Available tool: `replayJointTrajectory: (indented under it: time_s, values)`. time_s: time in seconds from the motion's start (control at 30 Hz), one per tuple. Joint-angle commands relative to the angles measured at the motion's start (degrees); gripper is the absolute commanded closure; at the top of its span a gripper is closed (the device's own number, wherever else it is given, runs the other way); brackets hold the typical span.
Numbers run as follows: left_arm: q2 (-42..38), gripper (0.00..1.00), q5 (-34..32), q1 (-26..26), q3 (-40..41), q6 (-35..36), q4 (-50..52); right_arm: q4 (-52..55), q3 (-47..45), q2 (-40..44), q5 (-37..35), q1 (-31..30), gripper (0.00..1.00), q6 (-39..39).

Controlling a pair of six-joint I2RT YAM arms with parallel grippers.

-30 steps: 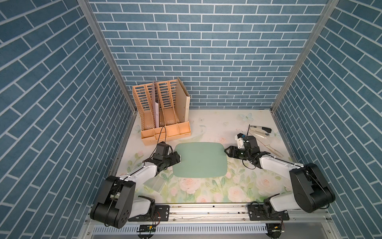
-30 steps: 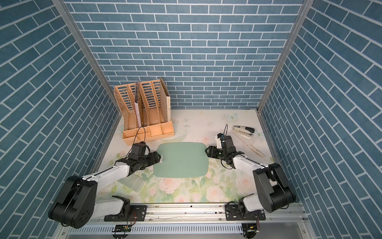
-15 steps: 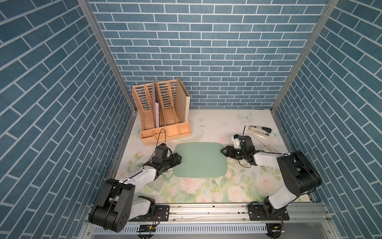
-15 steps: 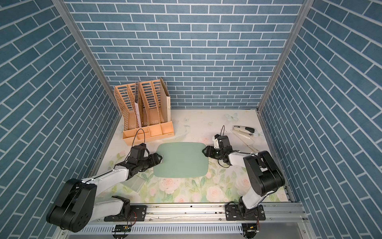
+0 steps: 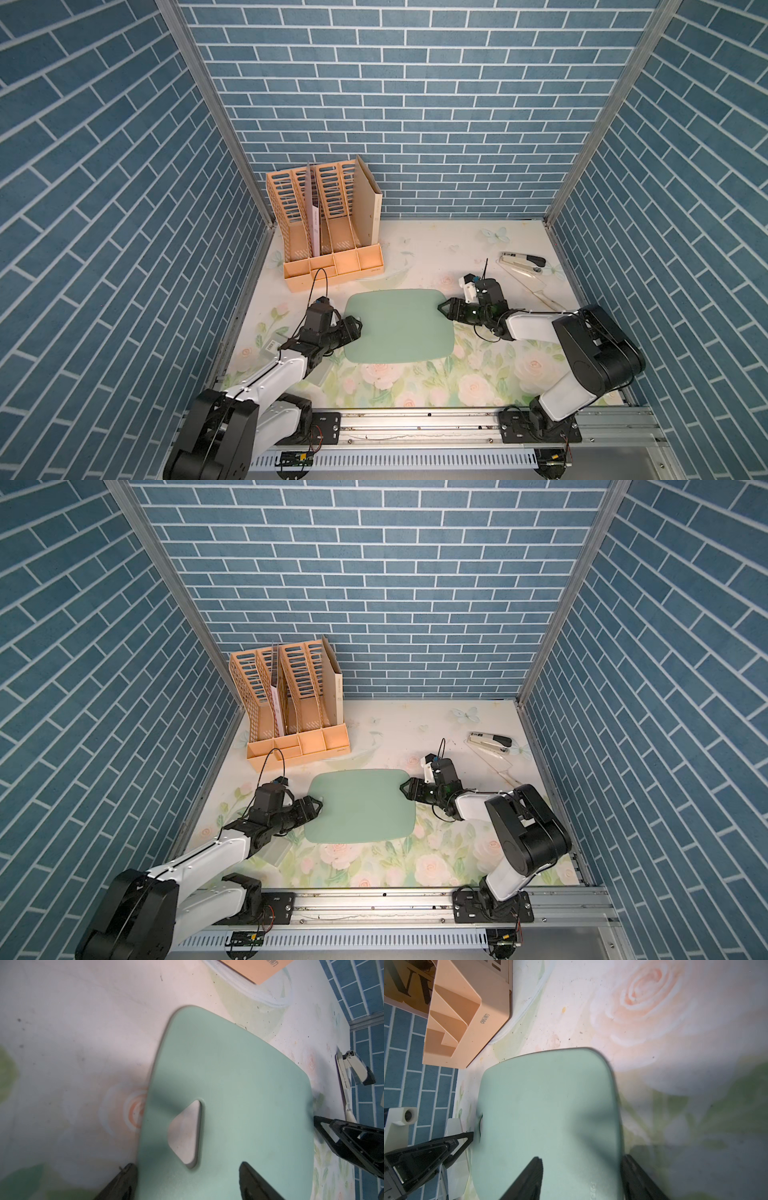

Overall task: Align the knife with the edge of the cutting board
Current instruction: Move the work surface to the center of the board.

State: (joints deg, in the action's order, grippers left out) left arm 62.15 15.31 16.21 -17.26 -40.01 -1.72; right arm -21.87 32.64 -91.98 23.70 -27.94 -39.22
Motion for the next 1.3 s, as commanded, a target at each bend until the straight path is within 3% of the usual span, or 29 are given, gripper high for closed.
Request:
replayJointTrajectory:
  time_s: [0.0, 0.27, 0.9, 0.97, 1.07, 1.27]
  values:
    - [0.2, 0.2, 2.5, 1.1, 0.56, -0.38, 2.98, 2.85, -2.93, 2.42, 2.44, -2.2, 0.36, -3.4]
    - [3.78, 0.2, 3.94, 1.66, -0.48, -1.12, -0.37, 3.78, -6.36, 7.46, -1.03, -2.39, 0.36, -3.5]
    - [2.43, 0.2, 1.82, 3.39, -2.09, -0.4, 2.55, 12.85, 1.92, 4.92, -6.11, -1.94, 0.33, 1.8]
    - [2.74, 0.16, 0.36, 3.39, -3.9, 0.72, 4.45, 14.34, 3.17, 5.0, -6.49, -1.49, 0.33, 2.97]
    - [3.06, 0.01, -2.93, 3.39, -8.03, 2.71, 8.47, 17.54, 5.92, 5.83, -7.76, 0.44, 0.33, 5.91]
    - [0.3, 0.0, -9.87, 3.29, -15.86, 5.16, 16.06, 32.4, 16.89, 5.57, -14.86, 12.96, 0.34, 13.04]
